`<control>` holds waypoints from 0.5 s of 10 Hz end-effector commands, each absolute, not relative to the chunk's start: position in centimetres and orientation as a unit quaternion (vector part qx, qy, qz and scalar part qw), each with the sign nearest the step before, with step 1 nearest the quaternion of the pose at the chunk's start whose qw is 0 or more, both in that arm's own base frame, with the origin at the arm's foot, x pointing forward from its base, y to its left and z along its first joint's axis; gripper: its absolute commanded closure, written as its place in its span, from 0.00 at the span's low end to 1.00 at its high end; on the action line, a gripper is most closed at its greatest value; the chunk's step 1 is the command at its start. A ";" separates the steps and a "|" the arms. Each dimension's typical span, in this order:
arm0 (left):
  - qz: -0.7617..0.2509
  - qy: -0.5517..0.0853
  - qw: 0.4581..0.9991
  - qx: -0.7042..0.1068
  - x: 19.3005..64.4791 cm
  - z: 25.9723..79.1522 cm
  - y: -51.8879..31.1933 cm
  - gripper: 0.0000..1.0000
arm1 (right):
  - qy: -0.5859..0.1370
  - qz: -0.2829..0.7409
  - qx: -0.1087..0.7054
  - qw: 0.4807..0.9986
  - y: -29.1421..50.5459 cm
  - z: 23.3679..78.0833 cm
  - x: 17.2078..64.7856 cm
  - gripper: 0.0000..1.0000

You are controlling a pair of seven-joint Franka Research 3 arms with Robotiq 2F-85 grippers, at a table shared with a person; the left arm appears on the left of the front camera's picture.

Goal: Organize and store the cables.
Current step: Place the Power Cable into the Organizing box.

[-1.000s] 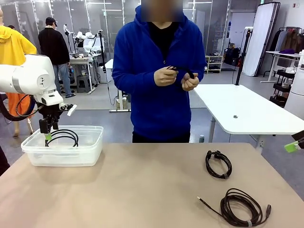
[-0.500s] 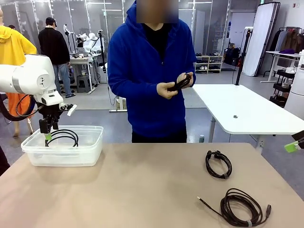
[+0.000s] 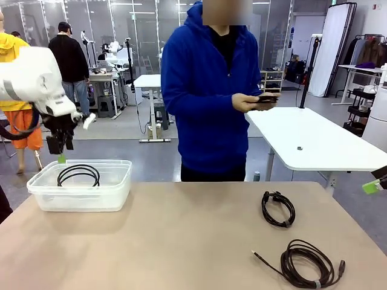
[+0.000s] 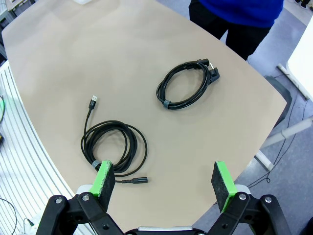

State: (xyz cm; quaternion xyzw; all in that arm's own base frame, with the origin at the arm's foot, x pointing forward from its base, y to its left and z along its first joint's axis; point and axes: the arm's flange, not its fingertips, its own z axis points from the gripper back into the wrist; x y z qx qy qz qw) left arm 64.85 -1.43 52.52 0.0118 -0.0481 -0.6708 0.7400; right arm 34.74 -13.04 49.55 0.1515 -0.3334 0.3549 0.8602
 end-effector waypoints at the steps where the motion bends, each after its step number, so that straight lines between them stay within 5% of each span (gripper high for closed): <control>1: -0.654 -0.094 0.750 -0.042 59.6 54.5 -0.3 0.00 | -0.334 0.347 0.153 0.863 -12.9 49.8 34.9 0.00; 5: -0.649 -0.145 0.745 -0.050 55.4 56.6 -1.0 0.00 | -0.334 0.347 0.153 0.863 -12.9 49.8 34.9 0.00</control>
